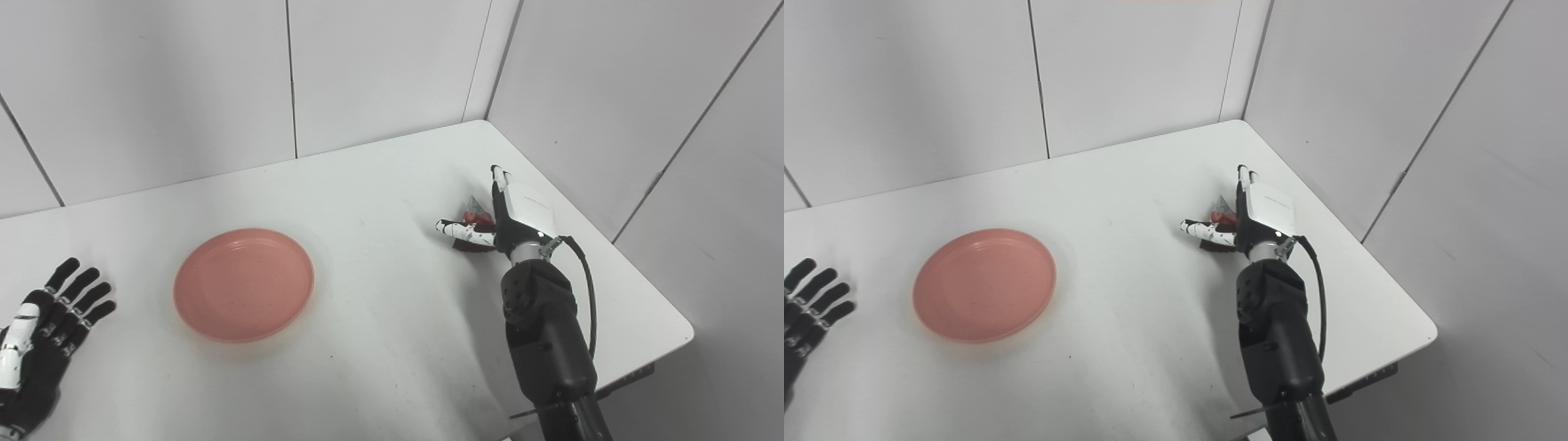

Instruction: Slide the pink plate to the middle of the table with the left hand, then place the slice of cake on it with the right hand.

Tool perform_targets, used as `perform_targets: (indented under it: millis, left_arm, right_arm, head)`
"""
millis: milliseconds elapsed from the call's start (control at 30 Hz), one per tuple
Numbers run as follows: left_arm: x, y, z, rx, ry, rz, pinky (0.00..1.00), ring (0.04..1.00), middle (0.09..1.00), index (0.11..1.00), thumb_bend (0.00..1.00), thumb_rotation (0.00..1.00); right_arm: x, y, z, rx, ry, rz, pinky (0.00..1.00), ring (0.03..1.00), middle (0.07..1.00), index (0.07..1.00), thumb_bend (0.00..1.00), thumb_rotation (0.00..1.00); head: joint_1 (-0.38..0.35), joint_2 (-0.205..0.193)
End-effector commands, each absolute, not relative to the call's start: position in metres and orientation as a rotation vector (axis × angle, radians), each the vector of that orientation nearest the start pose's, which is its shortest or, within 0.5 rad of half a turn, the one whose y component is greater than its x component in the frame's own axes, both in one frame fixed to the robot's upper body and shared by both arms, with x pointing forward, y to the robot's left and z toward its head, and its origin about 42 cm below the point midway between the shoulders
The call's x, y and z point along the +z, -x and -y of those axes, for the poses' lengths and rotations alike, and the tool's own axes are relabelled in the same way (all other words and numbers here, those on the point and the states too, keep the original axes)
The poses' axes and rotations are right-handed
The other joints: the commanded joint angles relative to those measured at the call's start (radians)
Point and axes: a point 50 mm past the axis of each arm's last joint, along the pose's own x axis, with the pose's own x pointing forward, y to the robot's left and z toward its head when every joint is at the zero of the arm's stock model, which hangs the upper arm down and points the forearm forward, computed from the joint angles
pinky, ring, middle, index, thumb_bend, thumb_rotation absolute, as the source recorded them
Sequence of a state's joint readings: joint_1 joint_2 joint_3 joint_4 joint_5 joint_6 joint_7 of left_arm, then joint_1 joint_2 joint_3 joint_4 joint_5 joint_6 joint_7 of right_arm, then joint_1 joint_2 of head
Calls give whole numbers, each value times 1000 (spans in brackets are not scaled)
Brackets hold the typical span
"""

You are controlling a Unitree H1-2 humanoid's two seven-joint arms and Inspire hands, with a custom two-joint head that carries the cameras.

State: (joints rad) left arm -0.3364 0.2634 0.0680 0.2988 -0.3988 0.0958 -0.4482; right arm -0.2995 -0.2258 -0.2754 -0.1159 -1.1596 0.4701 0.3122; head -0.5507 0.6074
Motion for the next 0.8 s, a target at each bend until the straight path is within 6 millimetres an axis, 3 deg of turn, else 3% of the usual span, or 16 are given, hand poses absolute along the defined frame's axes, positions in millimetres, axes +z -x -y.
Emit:
perform_targets:
  millis: [0, 333, 767]
  left_arm:
    - [87, -360, -297, -352, 182, -236, 856, 894, 920, 917, 433, 920]
    - [89, -360, -297, -355, 173, -227, 860, 895, 920, 917, 435, 917]
    - [90, -359, -297, -353, 173, -232, 858, 894, 917, 916, 442, 907]
  right_arm:
    - [237, -353, 357, -526, 1146, -260, 793, 933, 983, 999, 1000, 689]
    - [235, -358, 354, -502, 1153, -293, 797, 929, 970, 989, 1000, 677]
    - [230, -375, 349, -431, 1148, -304, 733, 874, 932, 965, 1000, 626]
  head:
    - [-1, 0]
    - [-2, 7]
    - [0, 11]
